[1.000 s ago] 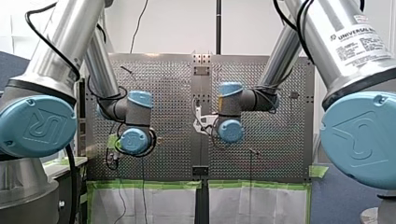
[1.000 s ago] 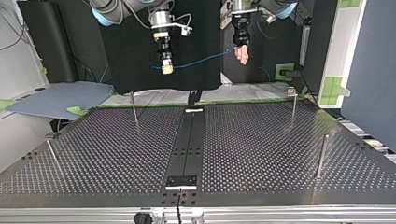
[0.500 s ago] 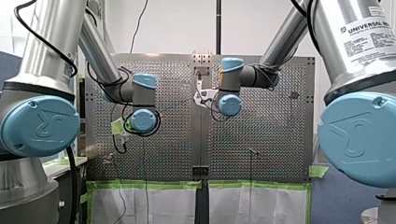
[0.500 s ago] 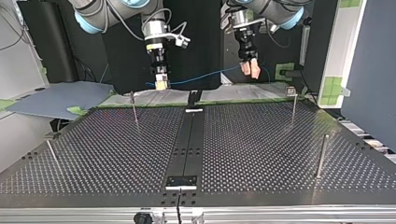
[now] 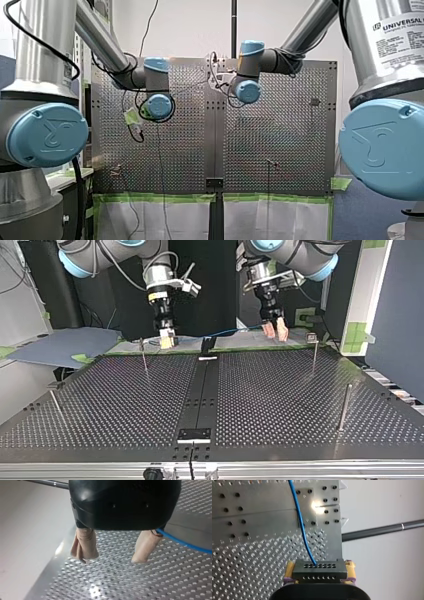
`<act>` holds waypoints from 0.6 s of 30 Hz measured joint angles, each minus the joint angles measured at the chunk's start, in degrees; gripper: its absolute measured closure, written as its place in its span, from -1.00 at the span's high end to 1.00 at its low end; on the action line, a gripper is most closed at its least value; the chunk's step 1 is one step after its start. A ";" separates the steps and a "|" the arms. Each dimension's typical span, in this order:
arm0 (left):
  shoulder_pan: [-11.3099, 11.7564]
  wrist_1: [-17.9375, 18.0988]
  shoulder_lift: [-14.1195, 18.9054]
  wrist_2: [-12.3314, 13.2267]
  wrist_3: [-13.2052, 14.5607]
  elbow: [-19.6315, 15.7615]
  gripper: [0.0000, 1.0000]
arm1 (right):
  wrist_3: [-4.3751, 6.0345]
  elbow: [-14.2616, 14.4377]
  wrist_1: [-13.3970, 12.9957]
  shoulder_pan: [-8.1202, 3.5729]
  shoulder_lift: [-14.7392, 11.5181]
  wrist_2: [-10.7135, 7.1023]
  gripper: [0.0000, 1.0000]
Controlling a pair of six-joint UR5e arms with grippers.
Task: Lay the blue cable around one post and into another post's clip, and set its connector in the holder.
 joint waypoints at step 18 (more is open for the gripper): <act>2.29 -8.46 8.44 -3.35 1.86 8.44 1.00 | -4.23 -5.37 3.01 2.36 5.11 -1.21 -1.00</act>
